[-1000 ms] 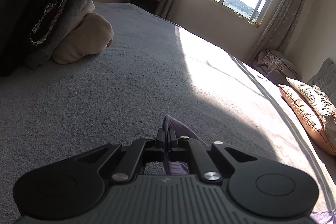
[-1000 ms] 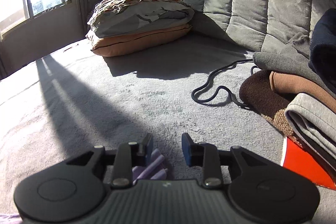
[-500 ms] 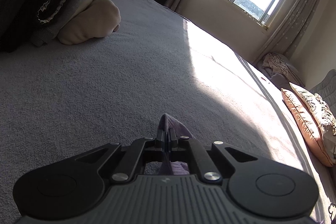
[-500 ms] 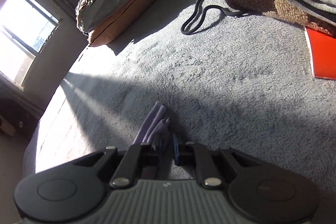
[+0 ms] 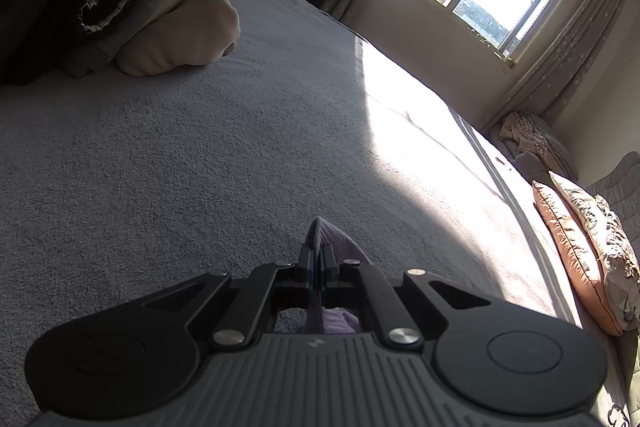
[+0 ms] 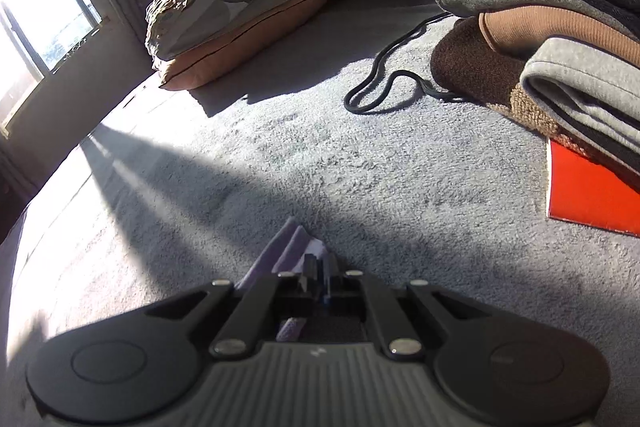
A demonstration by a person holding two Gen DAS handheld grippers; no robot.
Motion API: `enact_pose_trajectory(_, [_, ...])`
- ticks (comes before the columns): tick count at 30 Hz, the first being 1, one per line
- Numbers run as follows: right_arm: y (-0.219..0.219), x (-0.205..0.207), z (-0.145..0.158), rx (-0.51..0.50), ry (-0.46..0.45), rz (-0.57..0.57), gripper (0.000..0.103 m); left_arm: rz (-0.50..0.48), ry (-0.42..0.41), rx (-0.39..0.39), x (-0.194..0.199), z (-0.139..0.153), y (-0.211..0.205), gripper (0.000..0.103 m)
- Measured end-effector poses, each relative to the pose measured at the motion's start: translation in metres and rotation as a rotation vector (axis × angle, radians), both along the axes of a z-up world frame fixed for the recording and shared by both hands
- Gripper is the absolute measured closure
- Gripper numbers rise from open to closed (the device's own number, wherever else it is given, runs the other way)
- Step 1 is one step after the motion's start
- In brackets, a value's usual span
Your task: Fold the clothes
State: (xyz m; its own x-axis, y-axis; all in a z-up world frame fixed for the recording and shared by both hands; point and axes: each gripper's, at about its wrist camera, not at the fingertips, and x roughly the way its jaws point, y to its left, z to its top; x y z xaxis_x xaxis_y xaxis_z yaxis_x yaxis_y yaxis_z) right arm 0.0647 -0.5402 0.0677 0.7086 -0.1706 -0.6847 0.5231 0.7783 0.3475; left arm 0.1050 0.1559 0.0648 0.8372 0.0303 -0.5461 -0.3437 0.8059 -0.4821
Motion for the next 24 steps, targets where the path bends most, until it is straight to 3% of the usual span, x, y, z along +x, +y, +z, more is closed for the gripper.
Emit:
enact_pose_trajectory(3, [-0.001, -0.01, 0.005, -0.038, 0.038, 0.001, 0.1, -0.002, 0.019, -0.012, 0.002, -0.005, 0.001, 0.101])
enact_pose_trajectory(8, [-0.005, -0.008, -0.026, -0.154, 0.131, 0.022, 0.1, -0.027, 0.11, -0.11, 0.009, -0.017, 0.013, 0.1])
enact_pose_trajectory(11, [-0.005, -0.014, -0.021, -0.202, 0.106, -0.015, 0.101, -0.052, 0.117, -0.145, 0.004, -0.012, 0.022, 0.088])
enact_pose_trajectory(12, [-0.003, -0.016, -0.016, -0.248, 0.099, -0.037, 0.101, -0.062, 0.113, -0.14, 0.001, -0.008, 0.024, 0.075])
enact_pose_trajectory(14, [0.001, -0.021, -0.006, -0.334, 0.086, -0.066, 0.101, -0.073, 0.108, -0.115, -0.004, 0.0, 0.027, 0.061])
enact_pose_trajectory(19, [0.019, -0.039, 0.019, -0.326, 0.037, 0.03, 0.1, -0.097, 0.1, -0.074, -0.028, 0.017, 0.034, 0.05])
enact_pose_trajectory(24, [0.071, -0.074, 0.062, -0.348, -0.084, 0.172, 0.096, -0.147, 0.158, -0.083, -0.076, 0.016, 0.029, 0.05])
